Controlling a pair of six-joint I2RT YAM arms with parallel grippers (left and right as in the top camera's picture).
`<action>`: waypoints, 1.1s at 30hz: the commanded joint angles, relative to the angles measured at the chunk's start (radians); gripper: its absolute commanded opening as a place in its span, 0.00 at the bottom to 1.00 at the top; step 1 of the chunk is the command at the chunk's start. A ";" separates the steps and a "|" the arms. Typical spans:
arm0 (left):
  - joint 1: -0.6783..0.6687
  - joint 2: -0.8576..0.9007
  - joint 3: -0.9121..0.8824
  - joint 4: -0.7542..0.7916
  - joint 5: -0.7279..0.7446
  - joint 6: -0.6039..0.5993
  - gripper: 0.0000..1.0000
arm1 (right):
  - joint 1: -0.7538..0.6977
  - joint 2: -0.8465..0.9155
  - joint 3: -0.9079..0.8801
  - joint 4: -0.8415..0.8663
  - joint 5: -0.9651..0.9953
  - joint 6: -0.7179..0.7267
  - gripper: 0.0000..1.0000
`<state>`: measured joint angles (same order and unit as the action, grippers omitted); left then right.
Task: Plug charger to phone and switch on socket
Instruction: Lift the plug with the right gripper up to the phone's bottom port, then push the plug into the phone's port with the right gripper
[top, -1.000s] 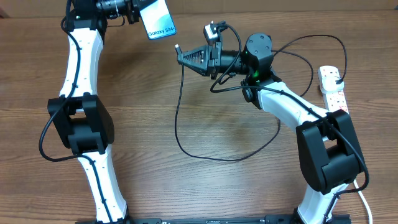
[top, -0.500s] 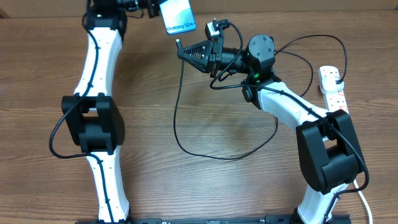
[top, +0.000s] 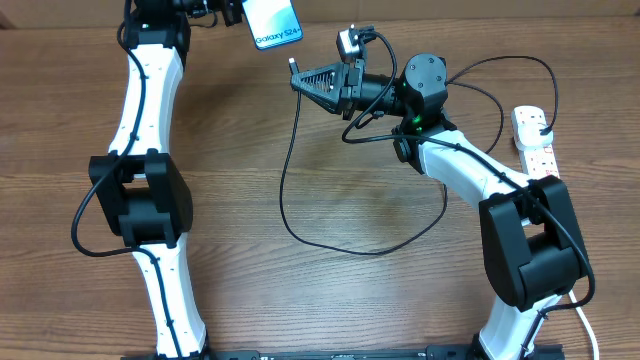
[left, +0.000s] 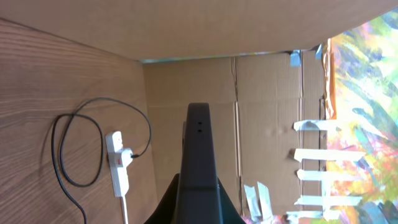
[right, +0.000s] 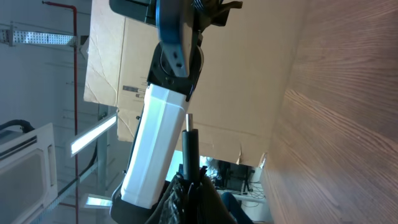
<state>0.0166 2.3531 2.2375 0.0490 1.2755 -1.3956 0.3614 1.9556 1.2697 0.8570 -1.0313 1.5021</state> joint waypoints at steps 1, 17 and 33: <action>-0.011 -0.008 0.023 0.008 -0.006 0.012 0.04 | -0.003 -0.003 0.009 0.011 0.018 -0.019 0.04; -0.046 -0.008 0.023 0.008 -0.014 0.049 0.04 | -0.004 -0.003 0.009 0.052 0.016 -0.076 0.04; -0.033 -0.008 0.023 0.000 0.032 0.044 0.04 | -0.024 -0.003 0.009 0.026 -0.001 -0.098 0.04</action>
<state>-0.0189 2.3531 2.2375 0.0422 1.2675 -1.3582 0.3470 1.9556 1.2697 0.8913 -1.0248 1.4132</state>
